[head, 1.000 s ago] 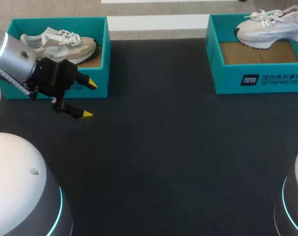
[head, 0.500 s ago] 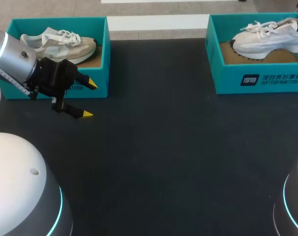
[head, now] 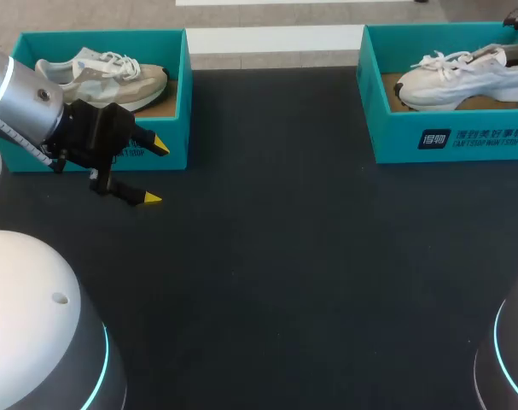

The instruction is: Take the shoe out of the shoebox, open the shoe tongue, remove and reinsert the insole, then place the shoe into the shoebox

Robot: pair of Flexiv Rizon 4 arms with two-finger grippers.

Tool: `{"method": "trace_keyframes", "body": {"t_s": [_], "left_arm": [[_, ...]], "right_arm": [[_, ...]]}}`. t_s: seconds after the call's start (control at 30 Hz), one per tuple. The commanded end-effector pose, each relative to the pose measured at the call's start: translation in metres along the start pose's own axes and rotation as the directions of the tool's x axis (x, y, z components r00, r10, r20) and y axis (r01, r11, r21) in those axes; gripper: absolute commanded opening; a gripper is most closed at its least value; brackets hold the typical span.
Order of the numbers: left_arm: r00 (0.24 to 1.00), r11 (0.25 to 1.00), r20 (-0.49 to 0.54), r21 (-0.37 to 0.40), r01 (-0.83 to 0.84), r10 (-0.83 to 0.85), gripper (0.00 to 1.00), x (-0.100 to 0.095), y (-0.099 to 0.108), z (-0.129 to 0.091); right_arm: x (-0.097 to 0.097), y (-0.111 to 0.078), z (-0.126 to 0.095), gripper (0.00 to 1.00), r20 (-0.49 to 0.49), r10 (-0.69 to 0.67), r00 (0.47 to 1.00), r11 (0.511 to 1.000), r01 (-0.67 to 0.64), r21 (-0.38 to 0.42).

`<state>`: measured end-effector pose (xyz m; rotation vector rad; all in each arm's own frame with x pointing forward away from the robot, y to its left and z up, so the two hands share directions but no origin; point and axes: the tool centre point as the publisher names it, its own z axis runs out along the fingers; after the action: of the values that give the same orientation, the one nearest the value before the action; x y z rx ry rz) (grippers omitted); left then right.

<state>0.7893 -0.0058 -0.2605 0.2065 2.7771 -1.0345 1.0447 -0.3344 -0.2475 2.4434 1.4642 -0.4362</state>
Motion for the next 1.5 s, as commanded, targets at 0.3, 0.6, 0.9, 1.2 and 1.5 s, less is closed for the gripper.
{"method": "trace_keyframes", "body": {"t_s": [0.3,0.6,0.9,1.2,1.5], "left_arm": [[1.000,1.000,0.000,-0.004,0.000,0.000,1.00,0.000,0.000,0.001],[1.000,1.000,0.000,-0.004,0.000,0.000,1.00,0.000,0.000,0.001],[1.000,1.000,0.000,-0.004,0.000,0.000,1.00,0.000,0.000,0.001],[1.000,1.000,0.000,-0.004,0.000,0.000,1.00,0.000,0.000,0.001],[1.000,1.000,0.000,-0.004,0.000,0.000,1.00,0.000,0.000,0.001]], "right_arm": [[0.008,0.000,0.018,0.00,0.023,-0.031,0.999,0.999,0.030,0.029],[0.007,-0.014,0.033,0.00,0.031,-0.025,0.999,0.998,0.023,0.058],[0.014,-0.023,0.057,0.00,0.045,-0.019,0.999,0.997,0.016,0.077],[0.013,-0.028,0.078,0.00,0.059,0.017,0.998,0.996,-0.022,0.085],[0.019,-0.025,0.099,0.00,0.090,0.022,0.996,0.997,-0.029,0.076]]}}
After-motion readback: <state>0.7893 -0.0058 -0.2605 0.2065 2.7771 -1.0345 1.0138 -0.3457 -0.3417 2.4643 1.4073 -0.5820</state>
